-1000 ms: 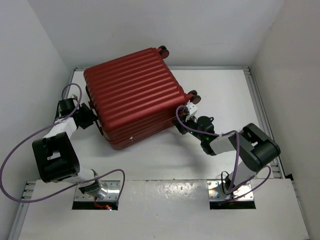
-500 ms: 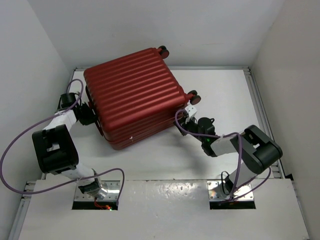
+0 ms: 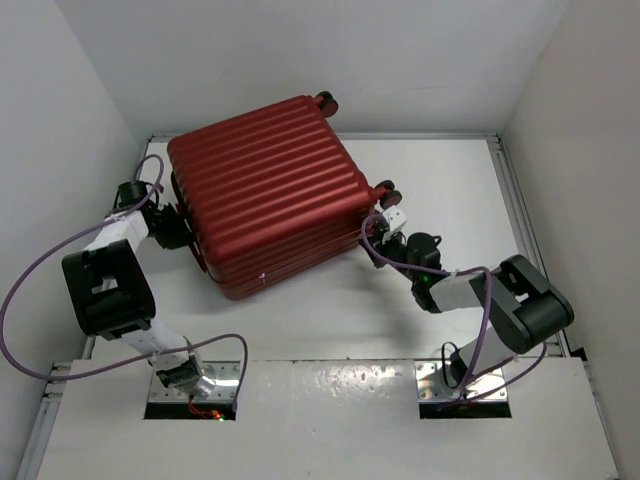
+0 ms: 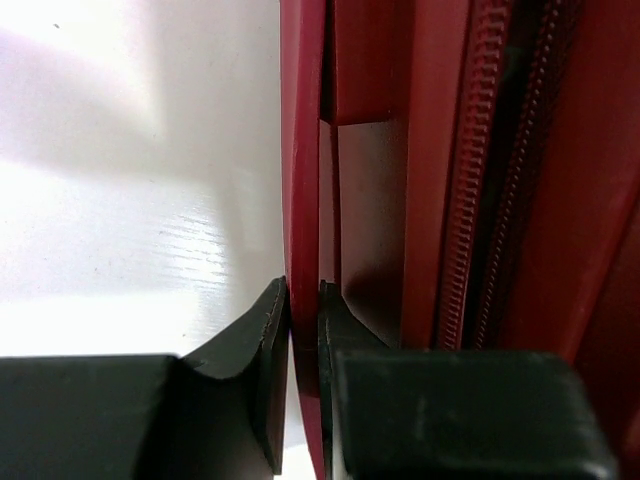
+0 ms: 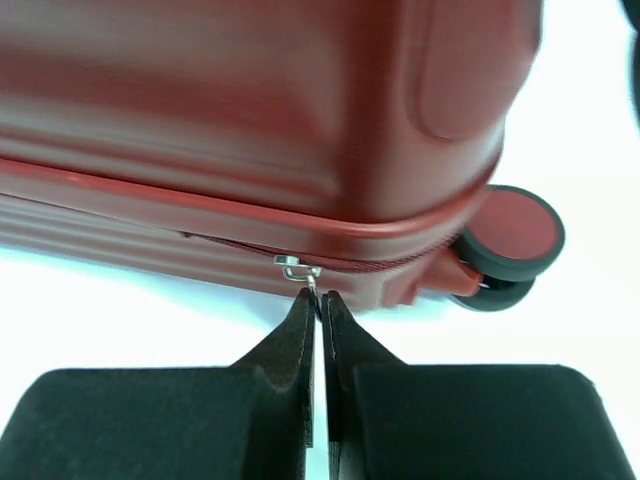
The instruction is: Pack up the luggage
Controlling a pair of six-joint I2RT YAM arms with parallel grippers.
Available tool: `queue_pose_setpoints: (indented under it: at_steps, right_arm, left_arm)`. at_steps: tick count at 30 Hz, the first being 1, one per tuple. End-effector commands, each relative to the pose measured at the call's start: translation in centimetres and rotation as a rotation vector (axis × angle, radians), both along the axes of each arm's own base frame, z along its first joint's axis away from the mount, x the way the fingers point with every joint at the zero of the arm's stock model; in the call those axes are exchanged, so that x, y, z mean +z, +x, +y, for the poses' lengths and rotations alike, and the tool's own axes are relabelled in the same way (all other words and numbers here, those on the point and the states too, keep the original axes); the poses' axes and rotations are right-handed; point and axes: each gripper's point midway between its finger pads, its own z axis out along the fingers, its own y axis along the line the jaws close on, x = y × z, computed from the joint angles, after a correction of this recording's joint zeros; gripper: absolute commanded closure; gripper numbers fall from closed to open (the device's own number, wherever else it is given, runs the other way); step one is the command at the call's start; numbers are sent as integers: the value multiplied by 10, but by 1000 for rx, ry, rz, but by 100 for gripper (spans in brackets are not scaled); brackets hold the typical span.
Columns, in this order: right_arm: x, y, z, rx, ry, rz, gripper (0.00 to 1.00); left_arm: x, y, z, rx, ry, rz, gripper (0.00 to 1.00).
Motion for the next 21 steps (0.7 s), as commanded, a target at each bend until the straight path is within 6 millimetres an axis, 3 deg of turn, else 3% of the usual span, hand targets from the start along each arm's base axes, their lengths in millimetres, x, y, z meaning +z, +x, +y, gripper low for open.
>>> queue_pose_setpoints:
  at_steps: [1,6,10,21]
  right_arm:
    - [36,27,-35,-144,19,-135,100]
    - [35,36,-54,-190,22,-123,100]
    - [36,49,-74,-236,27,-117,100]
    - [43,98,-96,-262,78,-120,100]
  left_arm:
    - [-40,-42,47,88,119,223,100]
    - [-47,-38,60,94,148,248,100]
    - [-49,-21,71,100,161,246,100]
    - [-43,55,105,62,239,161,100]
